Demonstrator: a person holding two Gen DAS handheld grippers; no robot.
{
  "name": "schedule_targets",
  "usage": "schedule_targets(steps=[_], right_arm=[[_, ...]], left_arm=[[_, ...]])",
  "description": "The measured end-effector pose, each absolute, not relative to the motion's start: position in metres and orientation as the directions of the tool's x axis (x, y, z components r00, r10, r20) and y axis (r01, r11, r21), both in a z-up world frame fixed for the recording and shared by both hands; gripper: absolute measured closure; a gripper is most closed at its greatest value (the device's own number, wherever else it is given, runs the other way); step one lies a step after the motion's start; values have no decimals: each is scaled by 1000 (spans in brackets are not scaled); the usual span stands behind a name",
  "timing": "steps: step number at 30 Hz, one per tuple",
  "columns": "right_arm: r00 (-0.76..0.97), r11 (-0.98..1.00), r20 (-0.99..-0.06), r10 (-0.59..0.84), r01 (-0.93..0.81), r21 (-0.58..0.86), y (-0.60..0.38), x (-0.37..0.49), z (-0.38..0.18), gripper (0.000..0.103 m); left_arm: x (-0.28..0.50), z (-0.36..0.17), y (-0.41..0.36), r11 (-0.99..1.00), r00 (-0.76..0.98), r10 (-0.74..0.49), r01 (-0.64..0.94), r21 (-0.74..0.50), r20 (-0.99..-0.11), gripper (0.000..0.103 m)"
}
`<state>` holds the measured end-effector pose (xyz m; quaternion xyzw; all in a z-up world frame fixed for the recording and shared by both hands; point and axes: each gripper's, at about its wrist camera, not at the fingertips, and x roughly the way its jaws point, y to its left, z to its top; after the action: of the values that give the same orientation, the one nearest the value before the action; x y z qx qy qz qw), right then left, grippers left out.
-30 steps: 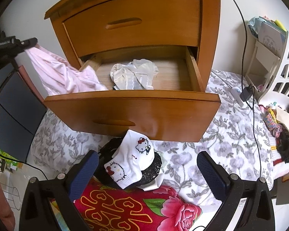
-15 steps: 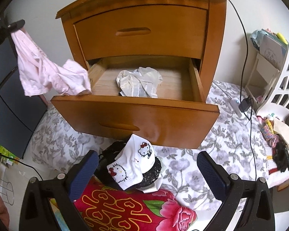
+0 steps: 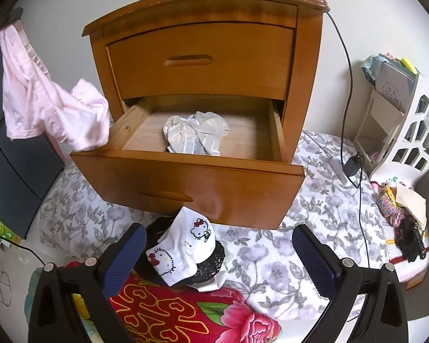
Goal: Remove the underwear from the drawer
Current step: 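Lift the pink cloth up out of the drawer with the left tool, then carry the pink cloth with the left tool down below the drawer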
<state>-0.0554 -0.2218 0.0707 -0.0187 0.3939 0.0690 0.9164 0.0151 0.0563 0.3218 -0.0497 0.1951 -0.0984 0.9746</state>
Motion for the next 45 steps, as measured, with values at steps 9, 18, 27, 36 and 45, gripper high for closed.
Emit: schedule_targets(steps=[9,18,27,36,45], right_arm=[[690,989,-713,123,-144,31,-228,-58,71,0],[696,991,-708,119,-130,38,-234,-61,72,0],[692,994,-715,99,-104,37,-240,-60,69,0],[668,994,-738,95,-103,35,-241,-54,60,0],[660,993,-746,88,-113,17,-235,-54,59,0]], left_arm=[[6,328,21,953,881,-303,283,-108,-363,99],[20,297,-12,928,805,-363,357,-104,-469,99],[47,221,-51,904,652,-386,409,-127,-653,99],[66,129,-48,929,491,-332,320,-188,-805,98],[69,76,-38,948,397,-292,237,-211,-870,98]])
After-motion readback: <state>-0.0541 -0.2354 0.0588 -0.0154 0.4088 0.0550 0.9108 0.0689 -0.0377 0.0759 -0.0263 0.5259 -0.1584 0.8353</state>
